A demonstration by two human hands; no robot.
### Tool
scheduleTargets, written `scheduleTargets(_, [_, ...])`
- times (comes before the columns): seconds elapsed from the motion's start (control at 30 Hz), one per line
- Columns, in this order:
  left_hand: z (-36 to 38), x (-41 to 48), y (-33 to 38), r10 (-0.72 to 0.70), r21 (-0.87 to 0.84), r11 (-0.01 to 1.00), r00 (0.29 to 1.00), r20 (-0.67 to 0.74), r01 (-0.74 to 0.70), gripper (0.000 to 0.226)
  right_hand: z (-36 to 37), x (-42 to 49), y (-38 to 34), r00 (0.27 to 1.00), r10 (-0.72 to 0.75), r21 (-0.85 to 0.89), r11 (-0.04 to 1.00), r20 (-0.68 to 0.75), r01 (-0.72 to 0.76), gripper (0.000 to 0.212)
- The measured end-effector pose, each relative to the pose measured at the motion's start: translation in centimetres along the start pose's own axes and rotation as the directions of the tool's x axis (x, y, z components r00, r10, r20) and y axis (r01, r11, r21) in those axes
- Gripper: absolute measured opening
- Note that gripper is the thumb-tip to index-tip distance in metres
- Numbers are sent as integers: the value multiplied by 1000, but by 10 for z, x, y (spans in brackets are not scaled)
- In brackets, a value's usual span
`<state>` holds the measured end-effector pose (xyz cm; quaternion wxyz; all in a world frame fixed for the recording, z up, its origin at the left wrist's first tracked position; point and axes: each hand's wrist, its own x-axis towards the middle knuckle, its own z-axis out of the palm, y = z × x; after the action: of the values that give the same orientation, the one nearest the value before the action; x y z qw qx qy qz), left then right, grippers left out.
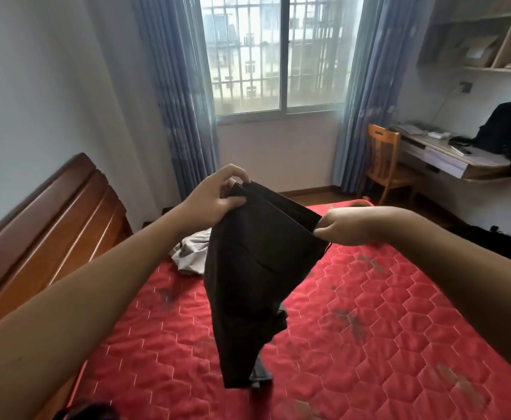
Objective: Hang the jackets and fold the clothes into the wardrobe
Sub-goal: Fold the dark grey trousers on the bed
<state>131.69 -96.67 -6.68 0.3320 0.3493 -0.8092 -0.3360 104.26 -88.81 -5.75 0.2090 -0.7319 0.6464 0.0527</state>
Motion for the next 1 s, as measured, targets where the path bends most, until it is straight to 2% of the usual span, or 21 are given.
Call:
scheduleTargets(0.1, [-8,-8,-2,48,130,990,994,102,-61,39,-2,-7,-6,1000,18,-2,1000,18,-18,70])
scheduleTargets(0.13, [-10,-11,-3,66,198,976,989,132,-92,41,-1,-7,-8,1000,-1,-20,1000,23,1,70])
scheduleTargets(0.2, [-14,-17,-7,109,321,933,979,173,-161,44,1,-6,-11,999,-43,-112,993,19,44,53])
scheduleTargets(0.3, [-15,-29,-14,125,367,910,972,197,-191,45,6,-4,-17,996,-75,-201,976,38,81,26])
scheduleTargets(0.43, [-17,-37,-15,154,391,895,970,186,-217,43,16,-6,-33,994,-52,-158,985,93,66,22])
scheduleTargets(0.57, [-22,-40,-20,152,419,876,961,229,-239,41,28,4,-33,990,-125,-381,920,-59,93,24])
scheduleTargets(0.63, [-27,-43,-22,133,434,873,964,228,-223,42,33,8,-29,971,-168,-324,940,-170,106,24])
scheduleTargets(0.77, [-37,-50,-29,76,448,879,976,204,-162,47,31,7,-23,894,-200,3,975,-401,220,18])
scheduleTargets(0.9, [-36,-56,-37,54,390,912,980,192,-127,49,32,8,-26,822,-208,26,965,-529,261,19])
scheduleTargets(1.0, [-31,-59,-41,53,323,940,983,174,-108,50,32,8,-25,812,-164,118,955,-561,274,18])
